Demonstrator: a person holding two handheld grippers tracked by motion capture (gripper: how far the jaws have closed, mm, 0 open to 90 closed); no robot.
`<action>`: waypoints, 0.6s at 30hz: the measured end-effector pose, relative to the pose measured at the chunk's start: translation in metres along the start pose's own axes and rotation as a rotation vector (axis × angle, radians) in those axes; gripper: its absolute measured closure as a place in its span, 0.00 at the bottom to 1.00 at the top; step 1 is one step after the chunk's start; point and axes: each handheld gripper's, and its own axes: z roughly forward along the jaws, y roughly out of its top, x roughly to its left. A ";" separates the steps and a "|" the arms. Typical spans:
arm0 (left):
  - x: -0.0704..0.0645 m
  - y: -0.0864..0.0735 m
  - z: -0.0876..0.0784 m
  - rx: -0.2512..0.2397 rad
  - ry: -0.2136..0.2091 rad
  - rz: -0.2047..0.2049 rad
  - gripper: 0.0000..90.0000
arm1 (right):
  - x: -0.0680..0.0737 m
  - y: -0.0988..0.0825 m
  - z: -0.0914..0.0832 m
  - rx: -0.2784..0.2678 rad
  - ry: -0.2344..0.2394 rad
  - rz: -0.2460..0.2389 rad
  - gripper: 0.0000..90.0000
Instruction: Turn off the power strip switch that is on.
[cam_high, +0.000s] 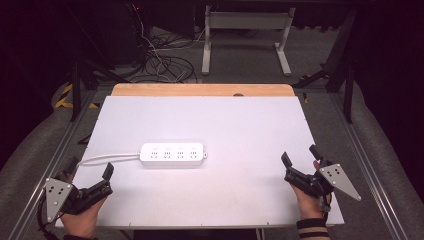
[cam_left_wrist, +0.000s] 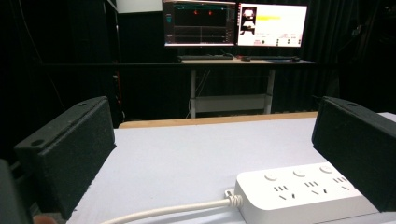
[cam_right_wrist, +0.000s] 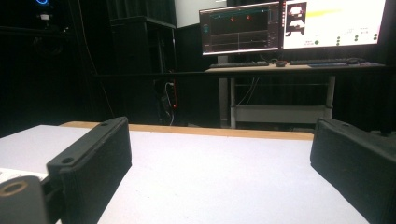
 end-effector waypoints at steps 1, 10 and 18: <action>0.000 0.000 0.000 0.003 -0.002 0.000 0.00 | 0.000 0.000 0.000 0.000 -0.002 0.002 0.07; 0.003 -0.001 -0.002 0.005 0.009 -0.010 0.00 | 0.003 -0.001 0.003 0.007 0.007 -0.004 0.07; 0.003 -0.002 -0.002 0.009 0.004 -0.006 0.00 | 0.001 0.000 0.002 0.005 0.003 0.003 0.07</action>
